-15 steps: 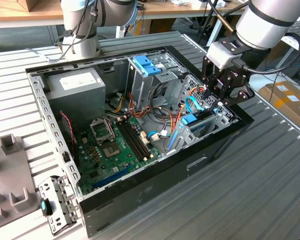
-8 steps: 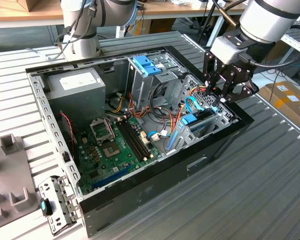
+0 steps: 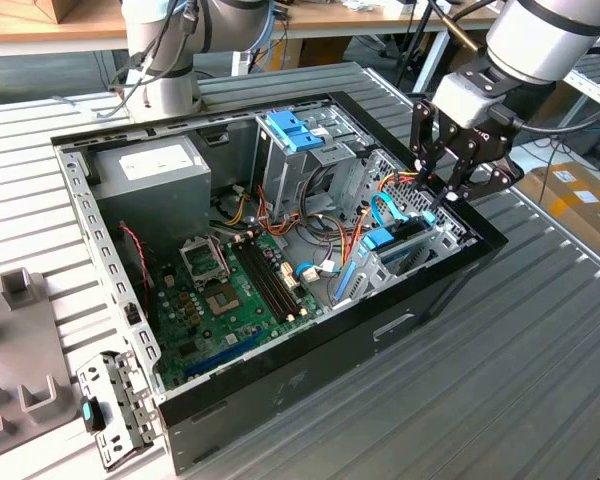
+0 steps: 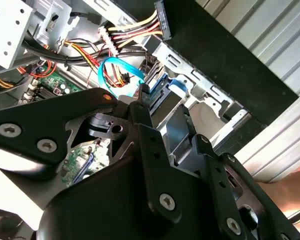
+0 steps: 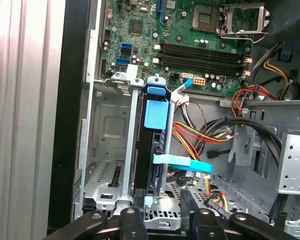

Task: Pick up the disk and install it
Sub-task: 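Insert the second disk wire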

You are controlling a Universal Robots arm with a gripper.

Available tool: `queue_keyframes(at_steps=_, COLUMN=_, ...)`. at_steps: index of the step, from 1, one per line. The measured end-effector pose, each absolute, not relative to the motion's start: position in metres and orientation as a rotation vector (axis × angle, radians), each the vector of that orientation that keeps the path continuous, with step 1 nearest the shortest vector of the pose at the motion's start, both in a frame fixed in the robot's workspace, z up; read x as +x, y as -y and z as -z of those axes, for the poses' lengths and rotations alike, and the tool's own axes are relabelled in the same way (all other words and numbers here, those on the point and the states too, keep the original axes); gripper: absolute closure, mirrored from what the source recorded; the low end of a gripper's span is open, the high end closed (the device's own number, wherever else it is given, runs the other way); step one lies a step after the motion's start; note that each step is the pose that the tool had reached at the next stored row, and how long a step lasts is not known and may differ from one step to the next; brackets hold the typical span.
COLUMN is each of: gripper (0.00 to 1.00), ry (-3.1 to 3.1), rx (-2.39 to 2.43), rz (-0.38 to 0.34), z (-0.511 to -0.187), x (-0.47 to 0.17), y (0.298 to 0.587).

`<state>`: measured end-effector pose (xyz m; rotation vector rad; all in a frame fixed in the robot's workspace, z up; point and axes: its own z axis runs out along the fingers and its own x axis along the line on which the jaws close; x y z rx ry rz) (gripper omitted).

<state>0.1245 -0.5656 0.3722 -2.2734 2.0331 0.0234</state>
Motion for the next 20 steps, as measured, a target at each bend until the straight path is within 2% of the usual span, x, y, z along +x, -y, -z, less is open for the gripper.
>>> queue_keyframes(at_steps=20, gripper=0.58, ry=-1.662, rx=-2.561, rz=-0.046, z=-0.371, x=0.153, y=0.565)
